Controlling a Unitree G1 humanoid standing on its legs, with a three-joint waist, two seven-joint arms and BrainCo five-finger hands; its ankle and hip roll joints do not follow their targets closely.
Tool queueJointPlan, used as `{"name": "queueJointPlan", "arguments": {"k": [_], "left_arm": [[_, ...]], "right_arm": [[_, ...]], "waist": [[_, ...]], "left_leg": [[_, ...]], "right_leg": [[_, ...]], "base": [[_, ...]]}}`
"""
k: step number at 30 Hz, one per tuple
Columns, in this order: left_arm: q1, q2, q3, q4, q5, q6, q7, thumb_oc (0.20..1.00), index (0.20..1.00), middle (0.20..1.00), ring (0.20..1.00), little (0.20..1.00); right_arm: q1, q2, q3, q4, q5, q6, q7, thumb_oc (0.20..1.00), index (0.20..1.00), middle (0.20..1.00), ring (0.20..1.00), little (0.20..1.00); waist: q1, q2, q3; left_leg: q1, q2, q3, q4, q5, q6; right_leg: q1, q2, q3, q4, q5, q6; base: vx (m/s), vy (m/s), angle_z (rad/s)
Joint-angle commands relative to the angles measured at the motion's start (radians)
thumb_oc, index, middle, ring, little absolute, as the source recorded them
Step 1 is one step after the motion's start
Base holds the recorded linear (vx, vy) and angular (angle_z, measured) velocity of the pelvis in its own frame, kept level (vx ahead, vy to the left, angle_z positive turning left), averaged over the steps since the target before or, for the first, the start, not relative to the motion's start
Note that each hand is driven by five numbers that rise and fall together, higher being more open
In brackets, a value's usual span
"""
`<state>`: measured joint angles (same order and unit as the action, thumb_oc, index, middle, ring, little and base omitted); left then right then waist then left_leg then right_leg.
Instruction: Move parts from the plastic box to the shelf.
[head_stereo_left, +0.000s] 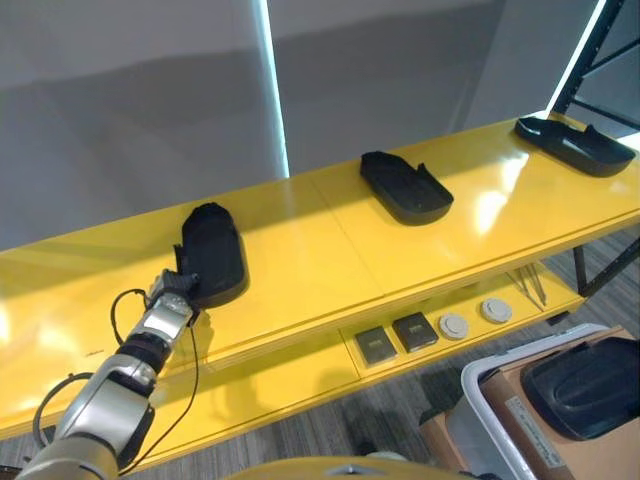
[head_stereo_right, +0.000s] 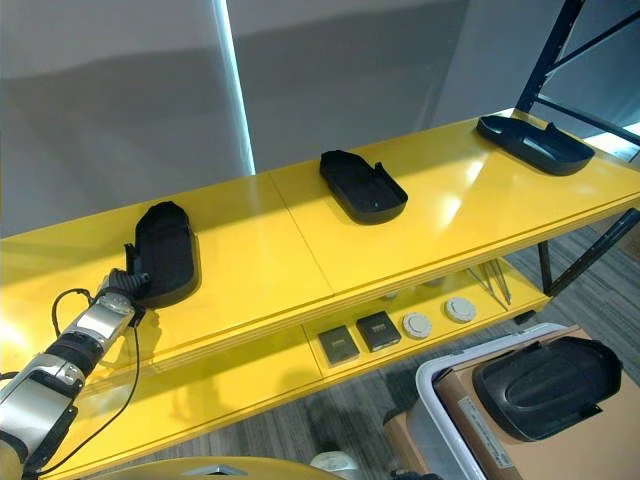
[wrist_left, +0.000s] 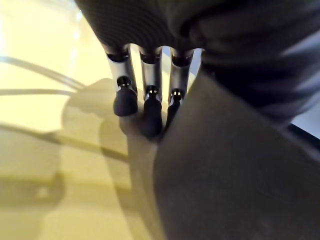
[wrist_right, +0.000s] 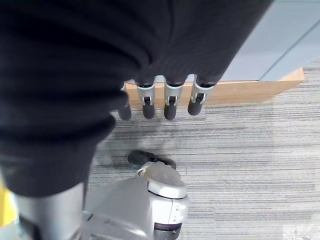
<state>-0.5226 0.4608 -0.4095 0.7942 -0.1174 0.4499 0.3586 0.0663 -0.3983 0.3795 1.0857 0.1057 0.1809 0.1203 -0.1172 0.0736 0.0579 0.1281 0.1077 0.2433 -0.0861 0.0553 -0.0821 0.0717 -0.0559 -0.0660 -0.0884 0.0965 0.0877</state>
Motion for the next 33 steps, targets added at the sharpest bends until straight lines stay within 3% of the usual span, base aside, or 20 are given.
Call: {"name": "queueJointPlan", "arguments": {"k": [1,4,7,15,17,19,21,23,25,26,27,28,33], "left_arm": [[-0.036,-0.006,0.016,0.015,-0.042,-0.043,0.022,1.0,1.0,1.0,1.0,1.0],[-0.029,0.041,0.035,-0.072,-0.013,-0.034,0.028,1.0,1.0,1.0,1.0,1.0],[0.003,0.15,0.069,-0.254,0.029,0.02,-0.004,1.0,1.0,1.0,1.0,1.0],[0.117,0.268,0.218,-0.527,0.031,0.012,-0.042,1.0,1.0,1.0,1.0,1.0],[0.151,0.286,0.262,-0.594,0.027,-0.025,-0.046,1.0,1.0,1.0,1.0,1.0],[0.209,0.298,0.326,-0.746,-0.107,-0.185,-0.155,1.0,1.0,1.0,1.0,1.0],[0.23,0.286,0.34,-0.812,-0.176,-0.236,-0.202,1.0,1.0,1.0,1.0,1.0],[0.299,0.226,0.367,-0.972,-0.315,-0.266,-0.322,1.0,1.0,1.0,1.0,1.0],[0.353,0.164,0.368,-1.04,-0.38,-0.3,-0.354,1.0,1.0,1.0,1.0,1.0],[0.383,0.126,0.362,-1.059,-0.41,-0.314,-0.38,0.611,0.611,0.611,0.611,0.611],[0.405,0.103,0.353,-1.069,-0.427,-0.33,-0.395,0.479,0.479,0.479,0.479,0.479],[0.419,0.083,0.339,-1.067,-0.46,-0.336,-0.41,0.2,0.2,0.2,0.2,0.2],[0.473,0.008,0.257,-1.041,-0.596,-0.362,-0.49,0.2,0.2,0.2,0.2,0.2]], "right_arm": [[-0.059,0.047,0.039,0.049,-0.021,-0.006,0.006,1.0,1.0,1.0,1.0,1.0],[-0.058,0.045,0.034,0.045,-0.013,-0.006,0.002,1.0,1.0,1.0,1.0,1.0],[-0.048,0.04,0.016,0.032,-0.007,0.008,-0.005,1.0,1.0,1.0,1.0,1.0],[-0.024,0.048,-0.028,0.036,-0.013,-0.001,-0.006,1.0,1.0,1.0,1.0,1.0],[-0.018,0.053,-0.035,0.028,-0.013,0.001,-0.008,1.0,1.0,1.0,1.0,1.0],[-0.01,0.061,-0.044,0.012,-0.003,0.009,-0.019,1.0,1.0,1.0,1.0,1.0],[-0.008,0.063,-0.051,0.011,-0.003,0.007,-0.021,1.0,1.0,1.0,1.0,1.0],[-0.002,0.07,-0.071,0.01,-0.007,0.005,-0.026,1.0,1.0,1.0,1.0,1.0],[0.002,0.076,-0.083,0.008,-0.014,0.007,-0.028,1.0,1.0,1.0,1.0,1.0],[0.005,0.079,-0.087,0.009,-0.017,0.008,-0.031,1.0,1.0,1.0,1.0,1.0],[0.006,0.082,-0.089,0.012,-0.018,0.008,-0.035,1.0,1.0,1.0,1.0,1.0],[0.005,0.085,-0.088,0.017,-0.018,0.01,-0.038,1.0,1.0,1.0,1.0,1.0],[-0.004,0.085,-0.073,0.04,0.006,0.008,-0.047,1.0,1.0,1.0,1.0,1.0]], "waist": [[0.008,-0.012,0.04],[0.021,-0.014,0.041],[0.047,-0.014,0.044],[0.094,-0.02,0.045],[0.105,-0.023,0.044],[0.126,-0.027,0.044],[0.131,-0.028,0.045],[0.145,-0.03,0.049],[0.152,-0.032,0.053],[0.155,-0.034,0.055],[0.158,-0.036,0.056],[0.16,-0.038,0.057],[0.165,-0.05,0.063]], "left_leg": [[0.009,-0.03,-0.021,0.01,-0.048,0.024],[0.011,-0.03,-0.027,0.009,-0.048,0.023],[0.012,-0.032,-0.04,0.007,-0.049,0.022],[0.012,-0.039,-0.063,0.005,-0.054,0.024],[0.011,-0.039,-0.069,0.005,-0.055,0.024],[0.009,-0.041,-0.078,0.005,-0.057,0.026],[0.008,-0.041,-0.081,0.005,-0.058,0.027],[0.006,-0.043,-0.089,0.003,-0.059,0.026],[0.006,-0.043,-0.093,0.002,-0.059,0.025],[0.006,-0.044,-0.094,0.001,-0.059,0.024],[0.006,-0.044,-0.095,0.001,-0.059,0.025],[0.005,-0.044,-0.095,0.001,-0.059,0.026],[0.002,-0.044,-0.092,0.002,-0.056,0.032]], "right_leg": [[0.021,0.007,-0.016,0.019,-0.072,0.057],[0.027,0.005,-0.025,0.016,-0.072,0.057],[0.036,0.0,-0.044,0.013,-0.073,0.057],[0.051,-0.009,-0.074,0.008,-0.074,0.058],[0.053,-0.011,-0.079,0.007,-0.074,0.059],[0.056,-0.014,-0.088,0.008,-0.075,0.057],[0.057,-0.015,-0.091,0.008,-0.076,0.057],[0.059,-0.017,-0.096,0.008,-0.075,0.057],[0.061,-0.017,-0.099,0.008,-0.073,0.056],[0.062,-0.017,-0.1,0.007,-0.072,0.056],[0.063,-0.017,-0.1,0.007,-0.071,0.055],[0.062,-0.016,-0.098,0.006,-0.07,0.055],[0.059,-0.013,-0.091,0.004,-0.061,0.053]], "base": [[-0.01,0.004,0.04],[-0.03,0.006,0.07],[-0.03,0.014,0.09],[-0.02,0.017,0.15],[-0.01,0.014,0.1],[-0.02,0.013,0.19],[-0.01,0.007,0.13],[-0.02,0.014,0.06],[0.0,0.006,0.02],[-0.01,0.008,0.06],[0.0,0.005,0.03],[0.0,0.0,0.0],[0.0,0.0,0.0]]}}
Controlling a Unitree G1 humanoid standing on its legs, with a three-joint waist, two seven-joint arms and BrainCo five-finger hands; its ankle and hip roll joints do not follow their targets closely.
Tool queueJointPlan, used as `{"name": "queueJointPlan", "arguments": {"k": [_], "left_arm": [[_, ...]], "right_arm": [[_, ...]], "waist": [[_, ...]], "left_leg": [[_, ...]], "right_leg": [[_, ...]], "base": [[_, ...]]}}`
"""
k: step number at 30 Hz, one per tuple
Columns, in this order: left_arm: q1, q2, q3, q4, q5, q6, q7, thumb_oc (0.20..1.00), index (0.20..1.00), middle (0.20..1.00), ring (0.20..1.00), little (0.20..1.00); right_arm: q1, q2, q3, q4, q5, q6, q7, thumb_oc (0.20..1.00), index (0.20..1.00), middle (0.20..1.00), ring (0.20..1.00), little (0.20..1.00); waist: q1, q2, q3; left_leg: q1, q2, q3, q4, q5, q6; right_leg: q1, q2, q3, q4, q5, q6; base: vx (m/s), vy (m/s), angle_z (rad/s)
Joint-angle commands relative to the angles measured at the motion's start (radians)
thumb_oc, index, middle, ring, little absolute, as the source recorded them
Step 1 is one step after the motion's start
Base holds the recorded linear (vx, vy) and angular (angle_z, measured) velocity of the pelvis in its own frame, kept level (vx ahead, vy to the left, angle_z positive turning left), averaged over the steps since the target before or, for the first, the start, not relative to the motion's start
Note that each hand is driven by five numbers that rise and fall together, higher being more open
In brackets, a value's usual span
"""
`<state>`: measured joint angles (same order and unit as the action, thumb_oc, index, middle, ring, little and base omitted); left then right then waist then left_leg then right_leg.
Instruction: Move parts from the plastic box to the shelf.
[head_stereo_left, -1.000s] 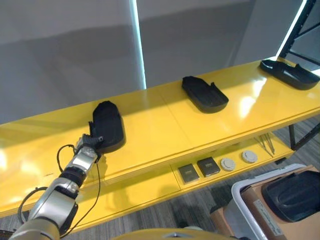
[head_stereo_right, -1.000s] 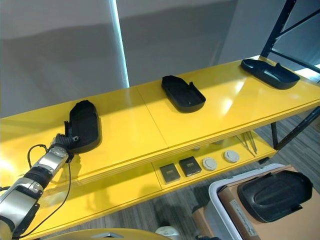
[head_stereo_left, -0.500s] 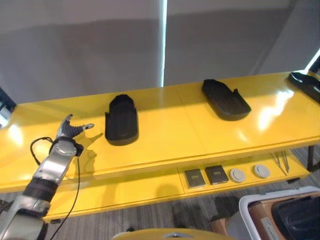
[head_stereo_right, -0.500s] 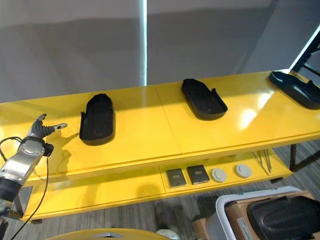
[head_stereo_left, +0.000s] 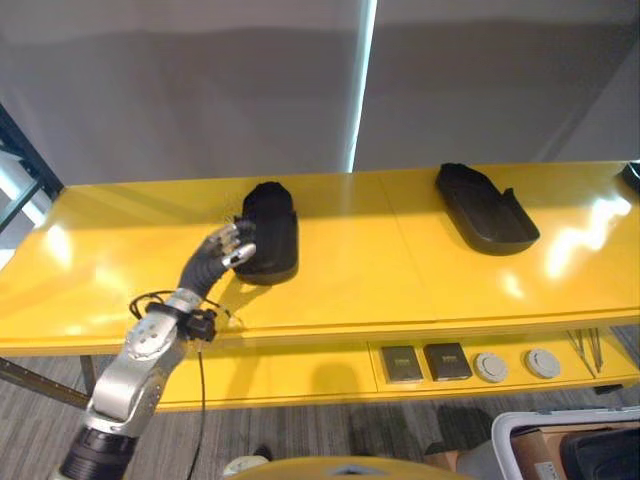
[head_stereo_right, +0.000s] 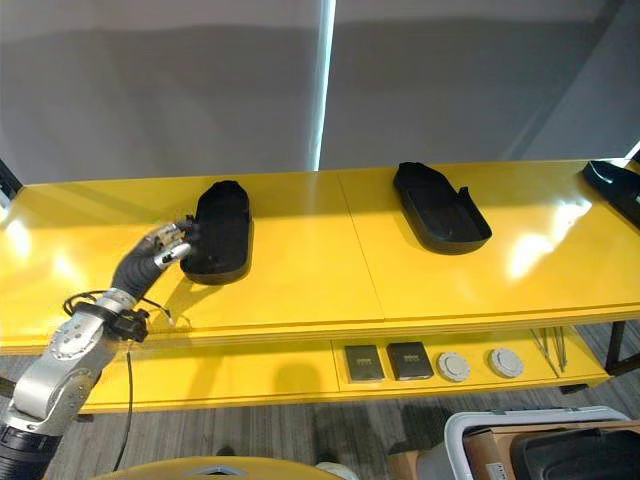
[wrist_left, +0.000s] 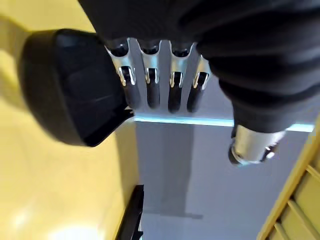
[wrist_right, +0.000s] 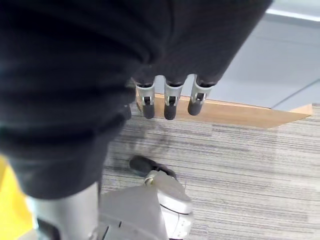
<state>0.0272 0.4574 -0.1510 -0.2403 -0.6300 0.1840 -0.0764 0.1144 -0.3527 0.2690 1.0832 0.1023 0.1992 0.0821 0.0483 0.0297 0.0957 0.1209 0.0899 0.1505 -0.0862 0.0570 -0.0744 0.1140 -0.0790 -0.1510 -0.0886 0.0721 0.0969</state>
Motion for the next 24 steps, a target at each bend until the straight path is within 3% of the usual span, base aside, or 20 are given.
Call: {"name": "queueJointPlan", "arguments": {"k": [1,14,24], "left_arm": [[-0.07,0.006,-0.01,-0.004,-0.089,-0.095,-0.057,0.2,0.2,0.2,0.2,0.2],[-0.044,0.01,-0.047,0.108,-0.057,-0.105,0.0,0.2,0.2,0.2,0.2,0.2],[-0.099,-0.02,-0.099,0.299,0.025,-0.132,0.082,0.2,0.2,0.2,0.2,0.2]], "right_arm": [[-0.053,0.04,0.038,0.044,0.016,-0.011,-0.012,1.0,1.0,1.0,1.0,1.0],[-0.034,0.04,0.036,0.036,0.017,-0.012,-0.022,1.0,1.0,1.0,1.0,1.0],[-0.031,0.038,0.065,0.004,-0.008,0.015,-0.016,1.0,1.0,1.0,1.0,1.0]], "waist": [[0.0,-0.007,0.025],[-0.013,-0.022,0.021],[-0.044,-0.029,0.017]], "left_leg": [[0.009,-0.027,0.001,0.001,-0.058,0.025],[0.0,-0.025,0.024,0.009,-0.058,0.031],[0.009,-0.023,0.047,0.011,-0.062,0.035]], "right_leg": [[0.016,0.011,-0.005,0.003,-0.036,0.045],[-0.001,0.015,0.014,0.001,-0.024,0.049],[-0.003,0.015,0.03,0.004,-0.023,0.05]], "base": [[-0.01,-0.01,-0.04],[0.0,-0.003,-0.02],[0.02,0.008,-0.04]]}}
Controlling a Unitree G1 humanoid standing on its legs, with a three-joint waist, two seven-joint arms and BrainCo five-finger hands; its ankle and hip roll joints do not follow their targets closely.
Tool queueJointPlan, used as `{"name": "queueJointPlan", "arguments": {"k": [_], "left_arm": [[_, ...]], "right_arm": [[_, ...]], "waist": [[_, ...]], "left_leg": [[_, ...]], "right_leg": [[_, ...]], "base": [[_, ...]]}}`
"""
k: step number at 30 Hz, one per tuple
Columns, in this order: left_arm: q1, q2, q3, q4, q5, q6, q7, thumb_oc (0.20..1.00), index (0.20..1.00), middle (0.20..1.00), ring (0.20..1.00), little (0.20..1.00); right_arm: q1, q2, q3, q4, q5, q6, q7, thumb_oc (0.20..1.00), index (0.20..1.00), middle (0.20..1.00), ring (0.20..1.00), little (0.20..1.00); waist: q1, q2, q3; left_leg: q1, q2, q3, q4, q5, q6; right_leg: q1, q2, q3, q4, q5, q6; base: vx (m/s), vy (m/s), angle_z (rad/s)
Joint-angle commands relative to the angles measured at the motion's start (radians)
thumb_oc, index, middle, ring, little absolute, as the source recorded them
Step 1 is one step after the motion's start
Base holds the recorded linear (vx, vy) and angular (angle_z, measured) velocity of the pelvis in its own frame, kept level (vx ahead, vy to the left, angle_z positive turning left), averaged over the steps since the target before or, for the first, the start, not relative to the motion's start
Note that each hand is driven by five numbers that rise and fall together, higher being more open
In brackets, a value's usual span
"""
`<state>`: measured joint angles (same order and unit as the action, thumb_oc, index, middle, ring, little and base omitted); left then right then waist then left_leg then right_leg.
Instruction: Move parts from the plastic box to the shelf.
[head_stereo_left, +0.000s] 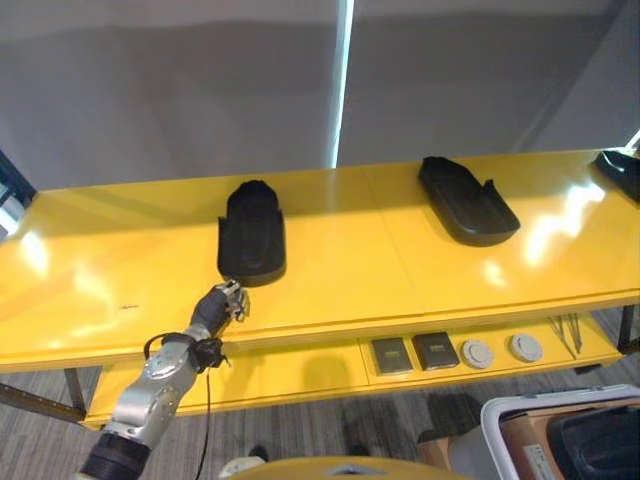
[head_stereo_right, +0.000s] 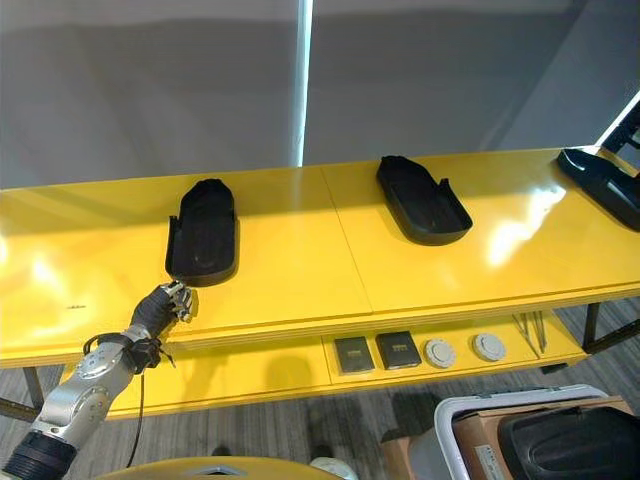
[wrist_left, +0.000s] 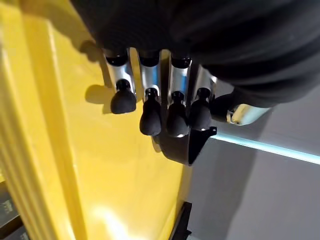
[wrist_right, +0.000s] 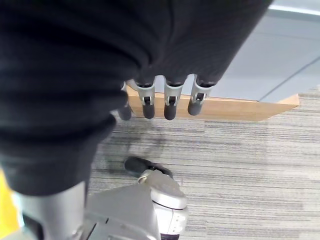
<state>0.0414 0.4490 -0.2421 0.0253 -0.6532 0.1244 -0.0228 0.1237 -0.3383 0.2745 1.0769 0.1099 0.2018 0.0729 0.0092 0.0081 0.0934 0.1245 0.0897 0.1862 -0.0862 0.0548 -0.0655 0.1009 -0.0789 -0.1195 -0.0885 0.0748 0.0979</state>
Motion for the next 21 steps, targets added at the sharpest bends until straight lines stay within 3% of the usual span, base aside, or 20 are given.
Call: {"name": "queueJointPlan", "arguments": {"k": [1,21], "left_arm": [[-0.126,-0.019,-0.014,0.06,0.049,-0.077,0.024,0.2,0.2,0.2,0.2,0.2],[-0.278,-0.082,-0.044,0.298,0.109,-0.115,0.124,0.2,0.2,0.2,0.2,0.2]], "right_arm": [[-0.04,0.023,0.062,0.004,-0.021,0.019,-0.004,1.0,1.0,1.0,1.0,1.0],[-0.037,0.001,0.095,-0.017,-0.089,0.034,0.033,1.0,1.0,1.0,1.0,1.0]], "waist": [[-0.011,-0.009,0.019],[-0.064,-0.009,0.02]], "left_leg": [[0.008,-0.023,0.015,0.011,-0.061,0.027],[0.034,-0.013,0.04,0.018,-0.069,0.027]], "right_leg": [[0.009,0.016,0.004,0.005,-0.026,0.049],[0.019,0.022,0.029,0.017,-0.039,0.046]], "base": [[0.03,0.005,-0.02],[0.02,0.0,-0.05]]}}
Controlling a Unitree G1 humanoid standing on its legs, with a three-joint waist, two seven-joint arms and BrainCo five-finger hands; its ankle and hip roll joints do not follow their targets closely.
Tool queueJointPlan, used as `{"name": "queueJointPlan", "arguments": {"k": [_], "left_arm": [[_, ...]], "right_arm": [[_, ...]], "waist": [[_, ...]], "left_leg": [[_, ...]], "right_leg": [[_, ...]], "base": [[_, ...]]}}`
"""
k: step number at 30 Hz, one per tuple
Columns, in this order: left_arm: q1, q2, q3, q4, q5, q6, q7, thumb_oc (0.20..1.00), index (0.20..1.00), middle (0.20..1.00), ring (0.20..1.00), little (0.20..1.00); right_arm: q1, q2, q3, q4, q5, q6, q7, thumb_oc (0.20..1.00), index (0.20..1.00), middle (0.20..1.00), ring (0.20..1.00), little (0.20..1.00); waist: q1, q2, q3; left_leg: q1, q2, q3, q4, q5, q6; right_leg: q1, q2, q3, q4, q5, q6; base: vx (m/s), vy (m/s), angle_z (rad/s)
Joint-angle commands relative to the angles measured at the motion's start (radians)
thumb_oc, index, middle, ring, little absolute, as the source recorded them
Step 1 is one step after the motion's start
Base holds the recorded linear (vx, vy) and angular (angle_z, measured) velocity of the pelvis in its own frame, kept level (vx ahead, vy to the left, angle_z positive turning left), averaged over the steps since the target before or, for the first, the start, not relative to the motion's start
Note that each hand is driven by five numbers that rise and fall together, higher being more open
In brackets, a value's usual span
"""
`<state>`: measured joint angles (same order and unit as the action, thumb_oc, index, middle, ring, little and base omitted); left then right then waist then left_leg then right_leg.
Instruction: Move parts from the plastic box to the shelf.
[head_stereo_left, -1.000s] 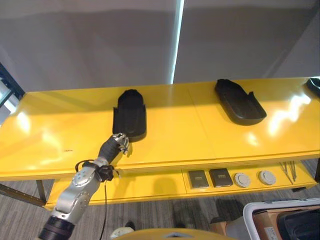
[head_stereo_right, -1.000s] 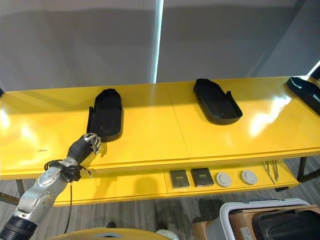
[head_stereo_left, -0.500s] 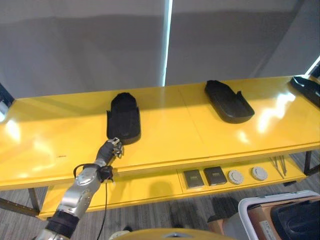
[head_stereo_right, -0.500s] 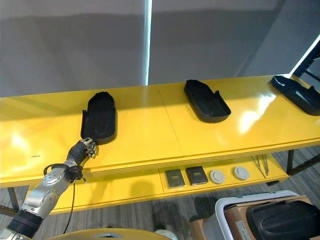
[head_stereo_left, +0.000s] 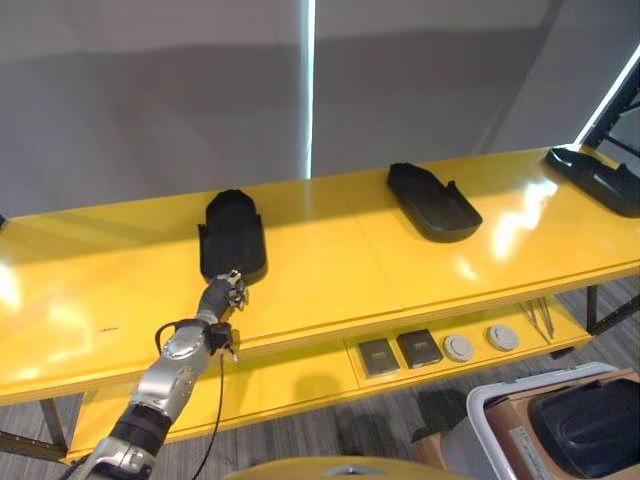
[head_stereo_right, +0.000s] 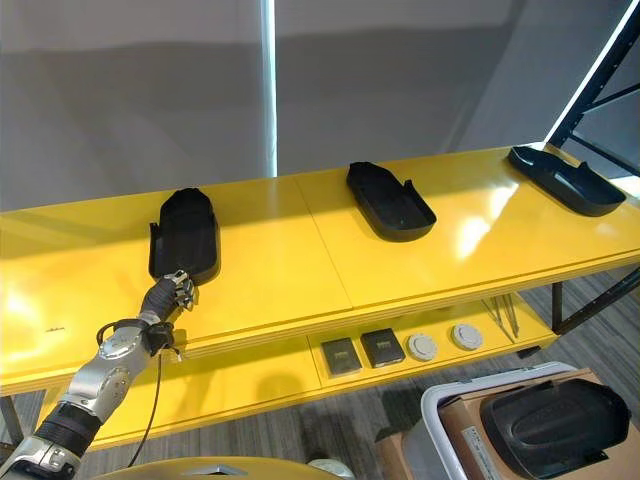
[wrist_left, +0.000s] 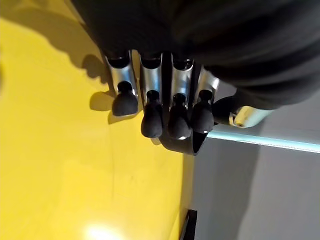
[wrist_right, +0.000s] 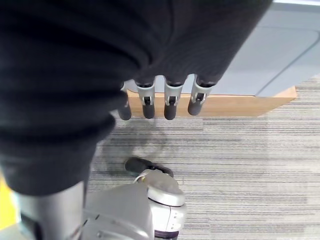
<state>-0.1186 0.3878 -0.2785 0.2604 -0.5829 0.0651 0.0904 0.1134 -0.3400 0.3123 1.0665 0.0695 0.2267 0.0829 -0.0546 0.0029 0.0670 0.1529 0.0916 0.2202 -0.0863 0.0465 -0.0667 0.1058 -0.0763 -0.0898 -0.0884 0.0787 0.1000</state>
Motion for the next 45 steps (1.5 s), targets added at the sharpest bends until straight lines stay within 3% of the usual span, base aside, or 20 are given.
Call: {"name": "queueJointPlan", "arguments": {"k": [1,5,6,7,8,11,15,21,24,26,28,31,34,36,39,41,42,43,44,45], "left_arm": [[-0.12,-0.019,-0.008,0.055,0.047,-0.072,0.003,0.2,0.2,0.2,0.2,0.2],[-0.104,0.004,0.006,-0.069,0.025,-0.075,-0.049,0.2,0.2,0.2,0.2,0.2],[-0.095,0.009,0.012,-0.107,0.013,-0.072,-0.069,0.416,0.416,0.416,0.416,0.416],[-0.079,0.018,0.02,-0.174,-0.004,-0.061,-0.099,0.805,0.805,0.805,0.805,0.805],[-0.07,0.023,0.024,-0.209,-0.012,-0.052,-0.11,1.0,1.0,1.0,1.0,1.0],[-0.012,0.044,0.057,-0.396,-0.091,-0.033,-0.226,1.0,1.0,1.0,1.0,1.0],[0.025,0.061,0.082,-0.5,-0.165,-0.017,-0.342,1.0,1.0,1.0,1.0,1.0],[0.058,0.106,0.112,-0.572,-0.197,0.013,-0.365,1.0,1.0,1.0,1.0,1.0],[0.058,0.132,0.117,-0.556,-0.214,0.019,-0.369,1.0,1.0,1.0,1.0,1.0],[0.06,0.137,0.121,-0.552,-0.22,0.018,-0.371,1.0,1.0,1.0,1.0,1.0],[0.066,0.143,0.143,-0.546,-0.218,0.01,-0.382,1.0,1.0,1.0,1.0,1.0],[0.068,0.148,0.175,-0.526,-0.235,0.018,-0.403,1.0,1.0,1.0,1.0,1.0],[0.063,0.121,0.182,-0.53,-0.206,0.039,-0.39,1.0,1.0,1.0,1.0,1.0],[0.054,0.102,0.176,-0.53,-0.203,0.059,-0.397,1.0,1.0,1.0,1.0,1.0],[-0.003,0.053,0.077,-0.473,-0.217,0.065,-0.363,1.0,1.0,1.0,1.0,1.0],[-0.008,0.045,0.05,-0.464,-0.212,0.056,-0.354,1.0,1.0,1.0,1.0,1.0],[-0.012,0.035,0.028,-0.453,-0.2,0.042,-0.344,1.0,1.0,1.0,1.0,1.0],[-0.012,0.03,0.02,-0.449,-0.197,0.026,-0.327,1.0,1.0,1.0,1.0,1.0],[-0.008,0.024,0.011,-0.446,-0.202,0.024,-0.318,1.0,1.0,1.0,1.0,1.0],[0.001,0.018,0.01,-0.443,-0.205,0.019,-0.313,1.0,1.0,1.0,1.0,1.0]], "right_arm": [[-0.029,0.002,0.057,-0.001,-0.051,0.006,0.025,1.0,1.0,1.0,1.0,1.0],[-0.036,-0.001,0.046,0.016,-0.053,-0.006,0.025,1.0,1.0,1.0,1.0,1.0],[-0.036,-0.002,0.042,0.016,-0.054,-0.008,0.025,1.0,1.0,1.0,1.0,1.0],[-0.035,-0.003,0.037,0.014,-0.054,-0.009,0.023,1.0,1.0,1.0,1.0,1.0],[-0.036,-0.005,0.034,0.014,-0.054,-0.01,0.024,1.0,1.0,1.0,1.0,1.0],[-0.038,-0.009,0.013,0.015,-0.058,-0.01,0.019,1.0,1.0,1.0,1.0,1.0],[-0.048,-0.01,-0.004,0.036,-0.058,-0.016,0.003,1.0,1.0,1.0,1.0,1.0],[-0.052,0.001,-0.04,0.023,0.031,0.026,-0.029,1.0,1.0,1.0,1.0,1.0],[-0.035,0.015,-0.073,0.025,0.069,0.013,-0.072,1.0,1.0,1.0,1.0,1.0],[-0.032,0.018,-0.085,0.028,0.076,0.008,-0.077,1.0,1.0,1.0,1.0,1.0],[-0.023,0.024,-0.096,0.028,0.062,-0.012,-0.07,1.0,1.0,1.0,1.0,1.0],[-0.006,0.027,-0.087,0.033,0.021,-0.042,-0.046,1.0,1.0,1.0,1.0,1.0],[-0.011,0.022,-0.07,0.026,-0.002,-0.051,-0.033,1.0,1.0,1.0,1.0,1.0],[-0.02,0.018,-0.056,0.027,0.003,-0.059,-0.027,1.0,1.0,1.0,1.0,1.0],[-0.043,0.028,-0.026,0.048,0.047,-0.088,-0.053,1.0,1.0,1.0,1.0,1.0],[-0.048,0.026,-0.019,0.043,0.043,-0.089,-0.054,1.0,1.0,1.0,1.0,1.0],[-0.055,0.021,-0.014,0.034,0.038,-0.086,-0.054,1.0,1.0,1.0,1.0,1.0],[-0.061,0.015,-0.01,0.029,0.029,-0.087,-0.051,1.0,1.0,1.0,1.0,1.0],[-0.072,0.001,-0.004,0.016,0.027,-0.083,-0.045,1.0,1.0,1.0,1.0,1.0],[-0.079,-0.012,-0.001,0.008,0.03,-0.084,-0.04,1.0,1.0,1.0,1.0,1.0]], "waist": [[0.0,-0.004,0.048],[0.014,-0.001,0.056],[0.018,0.0,0.057],[0.025,0.001,0.059],[0.028,0.001,0.06],[0.053,0.006,0.062],[0.078,0.009,0.057],[0.097,0.008,0.06],[0.087,0.006,0.086],[0.086,0.005,0.094],[0.09,0.003,0.106],[0.105,0.002,0.102],[0.126,0.003,0.09],[0.133,0.003,0.082],[0.094,-0.019,0.059],[0.089,-0.027,0.053],[0.09,-0.031,0.054],[0.095,-0.035,0.057],[0.107,-0.038,0.064],[0.119,-0.038,0.07]], "left_leg": [[0.007,-0.014,0.005,0.019,-0.061,0.028],[0.004,-0.015,-0.005,0.024,-0.064,0.028],[0.003,-0.015,-0.007,0.024,-0.064,0.028],[0.002,-0.016,-0.011,0.025,-0.064,0.027],[0.001,-0.016,-0.013,0.026,-0.064,0.027],[-0.003,-0.025,-0.03,0.027,-0.065,0.028],[-0.012,-0.041,-0.049,0.038,-0.071,0.035],[-0.033,-0.098,-0.089,0.081,-0.1,0.087],[-0.043,-0.131,-0.096,0.113,-0.123,0.124],[-0.044,-0.137,-0.086,0.121,-0.13,0.13],[-0.044,-0.138,-0.038,0.129,-0.145,0.129],[-0.012,-0.126,0.072,0.113,-0.176,0.108],[0.005,-0.111,0.165,0.104,-0.186,0.111],[0.007,-0.105,0.195,0.11,-0.196,0.12],[-0.031,-0.034,0.229,0.228,-0.216,0.097],[-0.046,-0.006,0.231,0.277,-0.211,0.075],[-0.08,0.035,0.214,0.353,-0.167,0.039],[-0.106,0.057,0.183,0.407,-0.136,0.02],[-0.163,0.087,0.106,0.497,-0.084,-0.01],[-0.215,0.089,0.018,0.576,-0.054,-0.021]], "right_leg": [[0.016,0.019,-0.001,0.018,-0.043,0.044],[0.019,0.016,-0.008,0.017,-0.045,0.041],[0.02,0.015,-0.009,0.016,-0.045,0.041],[0.022,0.014,-0.013,0.015,-0.045,0.04],[0.023,0.013,-0.015,0.015,-0.046,0.04],[0.029,0.005,-0.03,0.014,-0.046,0.04],[0.032,-0.013,-0.044,0.017,-0.04,0.047],[-0.017,-0.069,-0.023,0.119,-0.041,0.077],[-0.097,-0.111,-0.015,0.245,0.001,0.107],[-0.128,-0.122,-0.024,0.282,0.019,0.114],[-0.166,-0.143,-0.087,0.314,0.043,0.124],[-0.171,-0.143,-0.268,0.319,0.031,0.148],[-0.174,-0.189,-0.428,0.343,0.039,0.139],[-0.178,-0.202,-0.474,0.348,0.032,0.131],[-0.151,-0.096,-0.416,0.222,-0.029,0.05],[-0.133,-0.07,-0.395,0.183,-0.032,0.035],[-0.114,-0.046,-0.372,0.155,-0.037,0.018],[-0.103,-0.037,-0.355,0.141,-0.04,0.01],[-0.085,-0.018,-0.319,0.122,-0.044,-0.007],[-0.075,-0.002,-0.28,0.108,-0.044,-0.02]], "base": [[0.01,0.002,-0.03],[0.0,0.0,0.0],[-0.03,0.036,-0.01],[-0.03,0.035,0.0],[-0.04,0.055,0.01],[-0.05,0.09,0.04],[-0.07,0.138,0.09],[-0.07,0.183,0.06],[-0.08,0.154,-0.07],[-0.06,0.094,-0.19],[-0.08,0.06,-0.4],[0.0,0.019,-1.19],[0.02,-0.013,-0.95],[0.04,-0.156,-1.29],[0.12,-0.335,-1.11],[0.09,-0.231,-0.66],[0.06,-0.181,-0.93],[0.08,-0.234,-1.16],[0.06,-0.181,-1.24],[0.05,-0.155,-1.33]]}}
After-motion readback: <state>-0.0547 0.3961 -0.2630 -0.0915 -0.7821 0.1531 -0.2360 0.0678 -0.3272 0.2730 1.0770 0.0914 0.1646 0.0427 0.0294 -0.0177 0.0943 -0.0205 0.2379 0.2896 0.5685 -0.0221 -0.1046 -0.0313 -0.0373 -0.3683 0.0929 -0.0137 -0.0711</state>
